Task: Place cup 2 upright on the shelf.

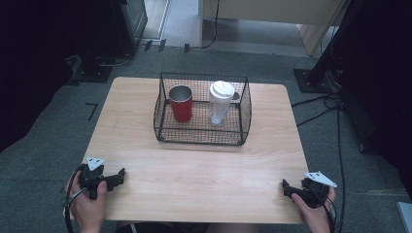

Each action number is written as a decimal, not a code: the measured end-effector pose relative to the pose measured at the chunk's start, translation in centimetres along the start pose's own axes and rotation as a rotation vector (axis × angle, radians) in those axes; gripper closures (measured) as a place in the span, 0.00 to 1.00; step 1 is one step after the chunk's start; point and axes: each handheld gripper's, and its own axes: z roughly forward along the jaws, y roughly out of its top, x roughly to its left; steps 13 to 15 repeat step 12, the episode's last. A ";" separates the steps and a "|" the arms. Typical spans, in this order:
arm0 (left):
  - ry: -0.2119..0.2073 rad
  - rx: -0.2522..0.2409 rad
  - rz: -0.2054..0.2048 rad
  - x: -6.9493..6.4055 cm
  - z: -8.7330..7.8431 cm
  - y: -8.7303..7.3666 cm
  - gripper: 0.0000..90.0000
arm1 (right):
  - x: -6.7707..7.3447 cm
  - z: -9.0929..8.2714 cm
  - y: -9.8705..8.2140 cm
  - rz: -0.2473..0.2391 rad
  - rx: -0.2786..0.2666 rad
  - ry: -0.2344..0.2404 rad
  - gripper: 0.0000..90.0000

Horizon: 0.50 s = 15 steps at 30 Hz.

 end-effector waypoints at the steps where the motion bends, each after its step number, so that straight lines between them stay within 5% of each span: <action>1: 0.000 0.000 0.000 0.0 0.0 0.0 0.00 | 0.0 0.0 0.0 -0.001 0.001 0.004 0.00; 15: 0.000 0.000 0.000 0.0 0.0 0.0 0.00 | -0.1 0.0 0.0 -0.001 0.002 0.007 0.00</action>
